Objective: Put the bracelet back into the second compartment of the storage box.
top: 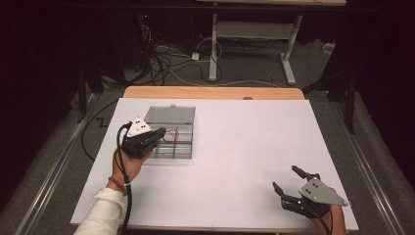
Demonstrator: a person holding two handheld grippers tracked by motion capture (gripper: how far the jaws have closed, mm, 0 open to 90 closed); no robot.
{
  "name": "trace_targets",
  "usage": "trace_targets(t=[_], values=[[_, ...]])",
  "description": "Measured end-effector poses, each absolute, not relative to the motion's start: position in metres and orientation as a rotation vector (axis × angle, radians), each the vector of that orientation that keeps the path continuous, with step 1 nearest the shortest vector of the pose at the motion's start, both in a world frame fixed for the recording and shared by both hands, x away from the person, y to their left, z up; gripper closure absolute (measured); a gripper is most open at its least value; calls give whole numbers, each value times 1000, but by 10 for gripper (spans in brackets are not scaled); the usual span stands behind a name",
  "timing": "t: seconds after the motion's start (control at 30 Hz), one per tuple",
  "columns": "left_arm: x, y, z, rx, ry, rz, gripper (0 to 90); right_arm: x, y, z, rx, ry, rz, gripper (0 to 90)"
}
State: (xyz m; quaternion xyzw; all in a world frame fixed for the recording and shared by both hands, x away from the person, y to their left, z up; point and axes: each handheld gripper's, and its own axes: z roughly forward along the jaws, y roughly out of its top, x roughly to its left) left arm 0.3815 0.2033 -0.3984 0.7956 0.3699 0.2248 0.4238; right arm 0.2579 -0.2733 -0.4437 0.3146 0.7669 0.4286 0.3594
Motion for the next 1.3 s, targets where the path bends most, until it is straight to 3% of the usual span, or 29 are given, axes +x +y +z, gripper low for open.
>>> trace_targets(t=[1.3], values=[[453, 194, -439, 2165, 1168, 548, 864, 261, -274, -448, 811, 2009, 1087, 235]])
